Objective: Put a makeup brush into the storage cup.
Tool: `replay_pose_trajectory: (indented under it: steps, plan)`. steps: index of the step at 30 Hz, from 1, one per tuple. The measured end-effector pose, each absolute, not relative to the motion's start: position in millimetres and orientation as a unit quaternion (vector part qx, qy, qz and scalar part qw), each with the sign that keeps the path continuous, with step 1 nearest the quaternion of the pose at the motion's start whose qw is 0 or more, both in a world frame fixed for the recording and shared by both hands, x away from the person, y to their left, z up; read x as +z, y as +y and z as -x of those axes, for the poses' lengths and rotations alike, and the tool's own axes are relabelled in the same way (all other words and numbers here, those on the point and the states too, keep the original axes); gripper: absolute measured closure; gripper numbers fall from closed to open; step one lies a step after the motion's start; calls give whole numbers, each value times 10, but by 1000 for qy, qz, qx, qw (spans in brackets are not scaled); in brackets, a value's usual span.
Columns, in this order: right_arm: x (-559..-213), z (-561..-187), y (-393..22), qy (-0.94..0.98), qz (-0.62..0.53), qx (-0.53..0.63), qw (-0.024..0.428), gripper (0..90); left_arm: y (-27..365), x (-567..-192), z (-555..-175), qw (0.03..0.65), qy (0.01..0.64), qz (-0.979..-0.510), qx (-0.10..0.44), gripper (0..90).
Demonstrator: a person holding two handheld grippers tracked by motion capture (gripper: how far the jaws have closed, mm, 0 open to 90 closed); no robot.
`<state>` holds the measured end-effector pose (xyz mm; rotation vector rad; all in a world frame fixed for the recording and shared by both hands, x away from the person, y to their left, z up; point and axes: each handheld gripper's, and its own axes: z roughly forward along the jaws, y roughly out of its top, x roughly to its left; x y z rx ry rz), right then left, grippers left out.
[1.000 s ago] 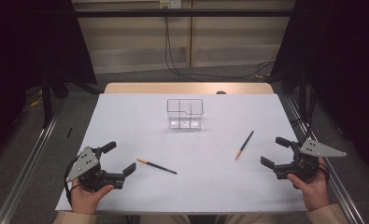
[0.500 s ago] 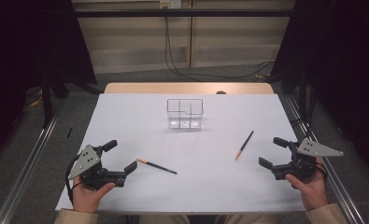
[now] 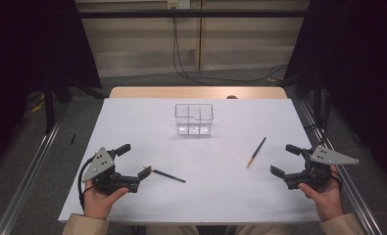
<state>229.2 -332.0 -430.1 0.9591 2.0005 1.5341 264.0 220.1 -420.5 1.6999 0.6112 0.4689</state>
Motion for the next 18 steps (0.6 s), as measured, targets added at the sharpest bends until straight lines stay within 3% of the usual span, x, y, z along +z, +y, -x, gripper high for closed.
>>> replay_pose_trajectory:
  steps: [18]
  plan:
    - [-4303, -2291, -3301, 726, -340, 558, 216, 8, 2059, -4206, -2742, 598, 253, -736, 191, 0]
